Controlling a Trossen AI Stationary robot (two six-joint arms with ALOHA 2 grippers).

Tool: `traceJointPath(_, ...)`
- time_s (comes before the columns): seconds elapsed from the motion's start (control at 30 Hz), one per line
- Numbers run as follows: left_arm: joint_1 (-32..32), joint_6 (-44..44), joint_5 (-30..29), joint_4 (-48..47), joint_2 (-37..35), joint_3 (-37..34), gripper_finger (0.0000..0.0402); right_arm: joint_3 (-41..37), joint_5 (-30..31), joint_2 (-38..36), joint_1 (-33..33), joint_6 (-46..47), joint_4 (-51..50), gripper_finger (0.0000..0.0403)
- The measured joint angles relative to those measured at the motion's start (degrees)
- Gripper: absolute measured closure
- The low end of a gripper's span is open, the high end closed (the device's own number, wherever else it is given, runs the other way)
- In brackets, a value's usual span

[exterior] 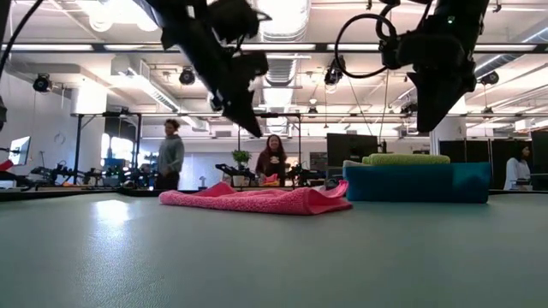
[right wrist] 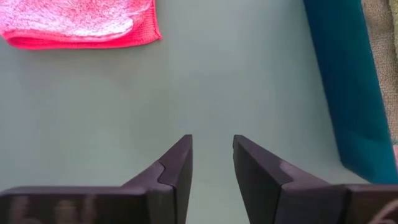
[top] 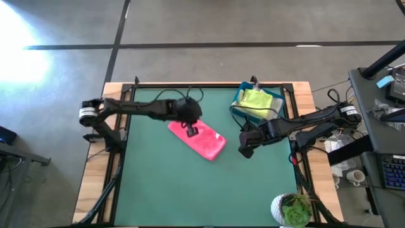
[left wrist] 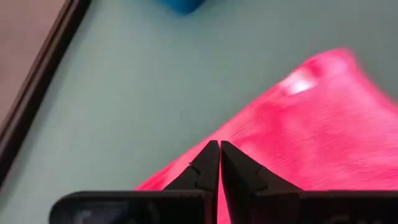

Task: Fold microfiber towels
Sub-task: Fold the pink microfiber cloth

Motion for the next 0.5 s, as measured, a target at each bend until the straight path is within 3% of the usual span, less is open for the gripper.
traceJointPath(0.27,-11.54,-1.09,0.38,9.16,1.26,-0.60,0.0402,-0.55,0.00,0.02,0.00,-0.73,-0.08,0.0296)
traceJointPath(0.5,-15.80,-8.27,0.49,16.26,7.25,-1.60,0.0401,-0.57,0.02,0.04,0.00,-0.69,0.07,0.0298)
